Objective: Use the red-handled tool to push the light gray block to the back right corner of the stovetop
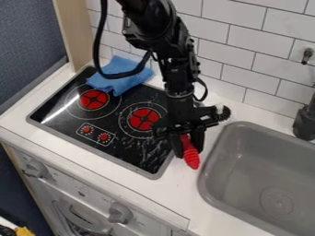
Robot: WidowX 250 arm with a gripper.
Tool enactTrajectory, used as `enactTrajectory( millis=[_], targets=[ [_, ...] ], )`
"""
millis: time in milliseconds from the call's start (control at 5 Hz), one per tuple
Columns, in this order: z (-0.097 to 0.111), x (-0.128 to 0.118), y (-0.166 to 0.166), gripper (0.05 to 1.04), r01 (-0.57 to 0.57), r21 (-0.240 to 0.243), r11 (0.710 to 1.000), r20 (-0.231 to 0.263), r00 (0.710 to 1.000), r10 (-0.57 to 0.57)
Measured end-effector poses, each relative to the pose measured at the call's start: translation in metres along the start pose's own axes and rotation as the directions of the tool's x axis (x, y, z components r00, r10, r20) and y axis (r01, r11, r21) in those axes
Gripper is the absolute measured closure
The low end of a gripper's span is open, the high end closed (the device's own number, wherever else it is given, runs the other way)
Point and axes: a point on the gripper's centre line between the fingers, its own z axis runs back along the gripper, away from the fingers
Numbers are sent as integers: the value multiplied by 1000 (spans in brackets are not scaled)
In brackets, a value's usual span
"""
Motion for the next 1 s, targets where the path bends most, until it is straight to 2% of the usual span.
enactTrajectory(
  millis=[200, 400, 600, 1000],
  targets=[
    [1, 2, 7, 669, -29, 36, 999, 25, 999, 28],
    [17, 7, 21, 669, -75, 32, 997, 73, 995, 72],
    [23, 8, 40, 669, -116, 59, 992, 109, 988, 109],
    [24, 30, 58, 669, -125, 114, 986, 229, 969, 97]
  ],
)
